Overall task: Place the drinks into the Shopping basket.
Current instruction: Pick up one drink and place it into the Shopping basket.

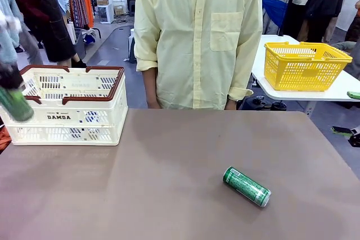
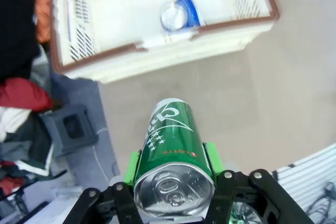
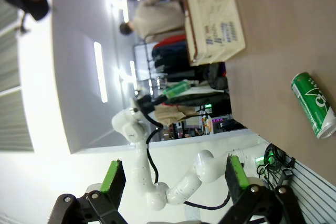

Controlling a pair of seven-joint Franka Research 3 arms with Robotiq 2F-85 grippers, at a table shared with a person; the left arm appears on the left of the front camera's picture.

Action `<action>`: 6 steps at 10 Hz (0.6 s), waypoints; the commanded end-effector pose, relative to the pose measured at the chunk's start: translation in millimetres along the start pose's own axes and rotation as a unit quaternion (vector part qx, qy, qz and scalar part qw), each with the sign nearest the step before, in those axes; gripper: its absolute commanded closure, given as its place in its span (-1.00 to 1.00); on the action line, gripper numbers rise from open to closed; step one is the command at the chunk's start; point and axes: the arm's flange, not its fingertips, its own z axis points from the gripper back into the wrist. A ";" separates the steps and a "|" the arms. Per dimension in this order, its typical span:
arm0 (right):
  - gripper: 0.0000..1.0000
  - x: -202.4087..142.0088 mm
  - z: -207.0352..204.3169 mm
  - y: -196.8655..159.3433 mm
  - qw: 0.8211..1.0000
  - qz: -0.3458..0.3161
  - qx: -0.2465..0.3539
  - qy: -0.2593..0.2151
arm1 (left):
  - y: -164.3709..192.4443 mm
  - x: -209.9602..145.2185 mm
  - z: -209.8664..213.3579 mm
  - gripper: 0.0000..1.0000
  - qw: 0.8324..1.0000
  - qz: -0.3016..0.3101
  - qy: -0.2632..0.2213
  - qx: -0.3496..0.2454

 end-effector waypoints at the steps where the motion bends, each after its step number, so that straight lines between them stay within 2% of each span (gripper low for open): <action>1: -1.00 0.2 -0.2 5.3 1.000 -0.002 0.009 0.000 | 26.6 65.6 -1.9 1.00 0.998 0.033 -0.042 -0.014; 2: -1.00 0.2 -0.2 5.3 1.000 -0.002 0.009 0.000 | 42.4 89.4 -9.5 1.00 0.996 0.054 -0.069 -0.009; 3: -1.00 0.2 -0.2 5.3 1.000 -0.002 0.009 0.000 | 55.5 105.8 -24.3 1.00 0.996 0.062 -0.061 -0.012; 4: -1.00 0.2 -0.2 5.3 1.000 -0.002 0.009 0.000 | 61.6 111.7 -34.4 1.00 0.995 0.077 -0.048 -0.043; 5: -1.00 0.2 -0.2 5.3 1.000 -0.002 0.009 0.000 | 58.3 106.7 -32.5 1.00 0.993 0.105 0.022 -0.044; 6: -1.00 0.2 -0.2 5.3 1.000 -0.002 0.009 0.000 | 59.9 105.0 -32.7 1.00 0.996 0.068 -0.052 -0.014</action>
